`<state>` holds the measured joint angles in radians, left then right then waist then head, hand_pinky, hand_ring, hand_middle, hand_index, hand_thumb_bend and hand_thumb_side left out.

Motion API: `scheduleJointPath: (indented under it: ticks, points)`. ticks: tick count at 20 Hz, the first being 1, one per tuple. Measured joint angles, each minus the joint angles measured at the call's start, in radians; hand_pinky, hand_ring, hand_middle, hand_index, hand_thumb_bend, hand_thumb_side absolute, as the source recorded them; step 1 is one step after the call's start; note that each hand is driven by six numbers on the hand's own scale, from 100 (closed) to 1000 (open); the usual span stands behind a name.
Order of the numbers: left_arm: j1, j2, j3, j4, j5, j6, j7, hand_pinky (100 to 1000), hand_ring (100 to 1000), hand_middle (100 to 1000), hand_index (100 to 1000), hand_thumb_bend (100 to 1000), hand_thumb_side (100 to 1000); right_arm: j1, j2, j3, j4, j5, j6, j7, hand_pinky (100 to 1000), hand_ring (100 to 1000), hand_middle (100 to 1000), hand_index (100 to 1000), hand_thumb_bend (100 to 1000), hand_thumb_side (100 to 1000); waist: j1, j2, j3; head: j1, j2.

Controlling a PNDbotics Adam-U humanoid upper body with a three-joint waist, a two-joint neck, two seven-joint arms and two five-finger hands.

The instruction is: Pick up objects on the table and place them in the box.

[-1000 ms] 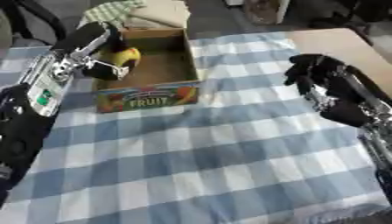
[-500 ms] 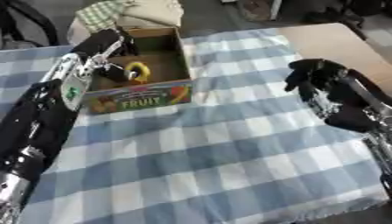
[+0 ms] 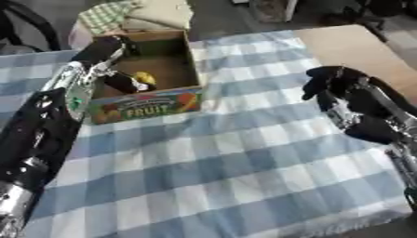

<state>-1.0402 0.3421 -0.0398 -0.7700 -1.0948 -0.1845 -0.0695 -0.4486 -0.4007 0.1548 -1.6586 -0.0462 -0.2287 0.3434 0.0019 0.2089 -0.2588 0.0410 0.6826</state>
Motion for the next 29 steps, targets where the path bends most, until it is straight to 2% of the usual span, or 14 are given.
scheduleJointPath:
  ticks: [2,7,13,16,23,25,26,29]
  points:
    - [0.0,0.0,0.0,-0.018,0.001,0.003,0.004,811,774,779,796,871,577,0.0,0.0,0.0,0.0,0.001,0.0,0.0,776,644,638,842,100,460,-0.001,0.0,0.003,-0.001,-0.004]
    - [0.004,0.002,0.006,-0.101,0.05,0.018,-0.001,827,763,759,766,786,547,0.0,0.0,-0.001,0.0,0.001,0.0,0.0,776,644,636,842,100,459,-0.005,0.0,0.02,-0.009,-0.008]
    - [0.091,0.052,0.014,-0.33,0.28,0.052,-0.025,814,709,693,736,680,485,0.01,0.0,-0.008,0.002,0.003,-0.003,-0.005,776,644,635,841,100,459,-0.012,0.0,0.056,-0.034,-0.016]
    - [0.177,0.083,0.033,-0.479,0.447,0.088,-0.031,795,664,639,711,639,434,0.018,0.0,-0.017,0.004,0.005,-0.003,-0.012,776,644,635,842,100,461,-0.017,0.0,0.083,-0.049,-0.017]
    - [0.464,0.126,0.093,-0.819,0.817,0.182,0.045,788,618,591,696,468,371,0.027,-0.002,-0.031,0.006,0.007,-0.003,-0.024,776,642,635,842,100,465,-0.02,0.0,0.124,-0.069,-0.017]
    - [0.541,0.125,0.117,-0.882,0.886,0.195,0.067,783,612,585,692,451,367,0.028,-0.002,-0.033,0.006,0.007,-0.001,-0.026,776,642,635,842,100,466,-0.02,0.0,0.125,-0.071,-0.017]
    - [0.572,0.124,0.13,-0.906,0.911,0.2,0.079,778,600,573,686,398,361,0.028,-0.002,-0.034,0.006,0.007,0.0,-0.027,776,642,635,842,100,465,-0.02,0.0,0.127,-0.072,-0.017]
    - [0.65,0.111,0.166,-0.956,0.965,0.211,0.115,779,598,571,687,356,360,0.035,-0.002,-0.038,0.006,0.007,0.0,-0.029,776,641,634,842,100,471,-0.018,-0.002,0.137,-0.07,-0.014]
